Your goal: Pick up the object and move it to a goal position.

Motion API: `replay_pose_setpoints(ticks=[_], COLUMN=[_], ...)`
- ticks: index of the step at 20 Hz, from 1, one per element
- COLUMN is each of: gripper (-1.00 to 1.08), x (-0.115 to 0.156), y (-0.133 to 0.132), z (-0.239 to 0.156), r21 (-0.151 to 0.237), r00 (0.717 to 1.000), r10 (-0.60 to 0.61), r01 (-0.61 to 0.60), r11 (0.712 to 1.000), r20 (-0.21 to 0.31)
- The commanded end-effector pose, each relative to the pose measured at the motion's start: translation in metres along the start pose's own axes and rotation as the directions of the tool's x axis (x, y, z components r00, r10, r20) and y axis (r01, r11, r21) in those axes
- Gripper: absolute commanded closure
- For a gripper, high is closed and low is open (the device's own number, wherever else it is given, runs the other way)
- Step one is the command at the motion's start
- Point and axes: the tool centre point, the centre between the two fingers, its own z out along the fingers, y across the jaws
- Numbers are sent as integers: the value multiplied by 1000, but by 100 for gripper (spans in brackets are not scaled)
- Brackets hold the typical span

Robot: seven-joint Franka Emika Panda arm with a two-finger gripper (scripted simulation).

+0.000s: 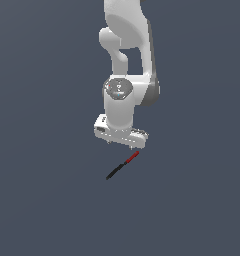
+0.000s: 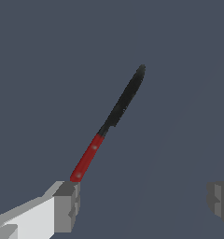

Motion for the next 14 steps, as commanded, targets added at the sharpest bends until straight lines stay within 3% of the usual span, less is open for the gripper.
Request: replay_pose_setpoints(ticks=[1, 7, 14], gripper=[-92, -92, -92], x=[5, 16, 27], y=[-3, -11, -18], z=[8, 28, 49], r21=[1, 4, 7], r00=[998, 973, 918], r10=[69, 230, 397], r01=[-69, -230, -396], r11=[998, 973, 918], r20=[-2, -7, -14])
